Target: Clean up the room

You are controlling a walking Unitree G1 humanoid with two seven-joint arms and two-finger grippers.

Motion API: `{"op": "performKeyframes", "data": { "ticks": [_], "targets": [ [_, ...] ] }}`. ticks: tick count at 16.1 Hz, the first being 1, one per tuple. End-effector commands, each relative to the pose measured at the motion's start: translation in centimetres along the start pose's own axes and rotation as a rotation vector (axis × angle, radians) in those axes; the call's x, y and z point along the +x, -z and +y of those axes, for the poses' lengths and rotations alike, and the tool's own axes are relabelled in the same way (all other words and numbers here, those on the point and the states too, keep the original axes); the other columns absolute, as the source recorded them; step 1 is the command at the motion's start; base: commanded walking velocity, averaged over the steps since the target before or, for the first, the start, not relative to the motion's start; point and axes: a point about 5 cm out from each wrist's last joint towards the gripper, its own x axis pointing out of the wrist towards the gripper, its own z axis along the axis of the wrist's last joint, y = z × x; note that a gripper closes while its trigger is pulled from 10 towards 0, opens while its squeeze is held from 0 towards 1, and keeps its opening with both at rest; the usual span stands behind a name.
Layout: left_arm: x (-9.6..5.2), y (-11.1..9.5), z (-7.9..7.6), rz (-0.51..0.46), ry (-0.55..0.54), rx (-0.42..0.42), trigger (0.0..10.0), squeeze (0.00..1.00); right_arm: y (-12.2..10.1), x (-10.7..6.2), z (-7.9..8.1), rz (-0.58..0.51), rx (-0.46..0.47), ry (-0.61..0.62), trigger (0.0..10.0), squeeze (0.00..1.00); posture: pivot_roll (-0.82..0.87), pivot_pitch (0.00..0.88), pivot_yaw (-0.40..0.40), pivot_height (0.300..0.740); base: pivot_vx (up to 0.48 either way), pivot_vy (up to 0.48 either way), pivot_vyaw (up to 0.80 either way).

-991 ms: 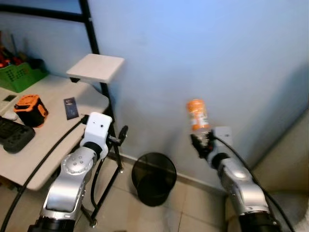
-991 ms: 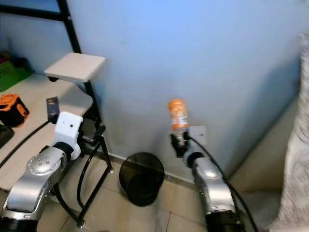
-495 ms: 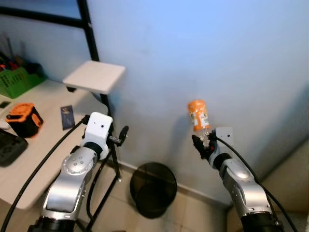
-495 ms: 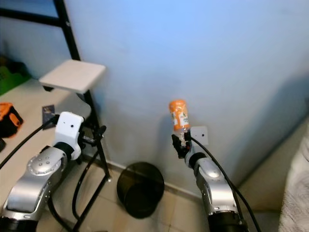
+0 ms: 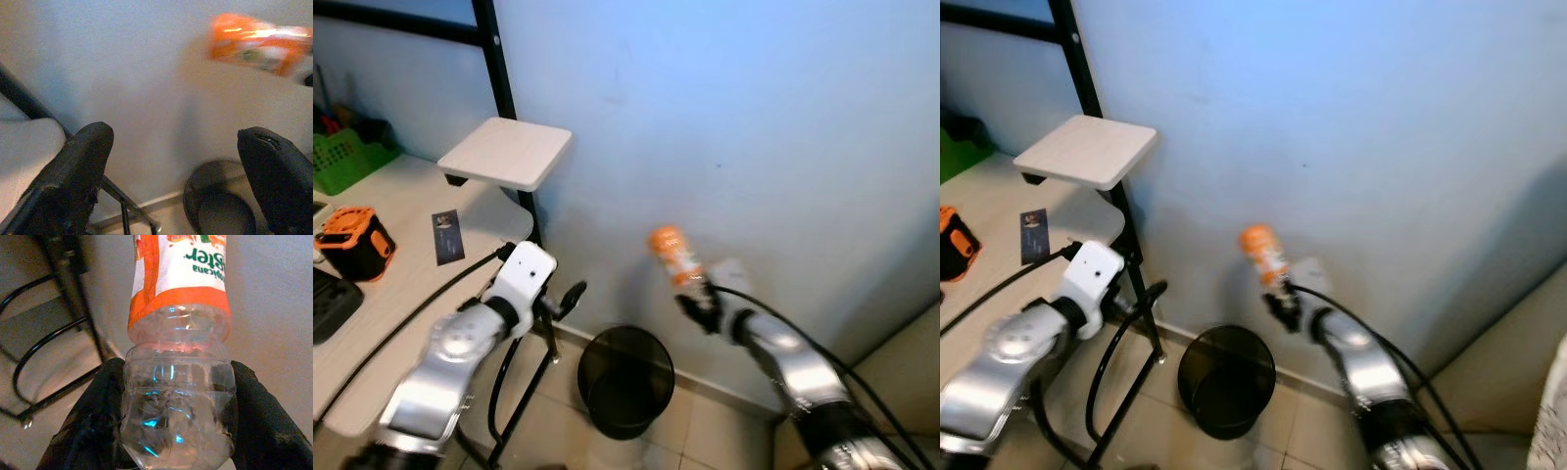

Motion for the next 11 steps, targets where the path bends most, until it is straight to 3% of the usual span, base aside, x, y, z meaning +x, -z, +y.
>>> {"op": "performKeyframes", "data": {
  "ticks": [1, 5, 8, 11],
  "targets": [
    [-0.2, 0.0, -0.6, 0.003, 0.117, 0.052, 10.0, 0.0, 0.4, 0.7, 0.1, 0.051, -0.046, 0.0, 10.0, 0.0, 0.0, 0.0, -0.023, 0.74, 0.0, 0.0, 0.0],
    [-1.6, 1.1, -1.1, 0.101, 0.368, 0.12, 10.0, 0.0, 0.6, 2.9, 1.0, 0.165, -0.096, 0.032, 10.0, 0.0, 0.01, 0.0, -0.022, 0.74, 0.0, 0.0, 0.0],
    [-1.9, 1.2, -1.1, 0.11, 0.407, 0.119, 10.0, 0.0, 0.0, 3.8, 2.1, 0.168, -0.091, 0.027, 10.0, 0.0, 0.02, 0.0, -0.027, 0.74, 0.0, 0.0, 0.0],
    [-2.1, 1.3, -1.1, 0.115, 0.421, 0.121, 10.0, 0.0, 0.0, 4.0, 2.2, 0.184, -0.096, 0.066, 10.0, 0.0, 0.02, 0.0, -0.03, 0.74, 0.0, 0.0, 0.0]
  ]
}}
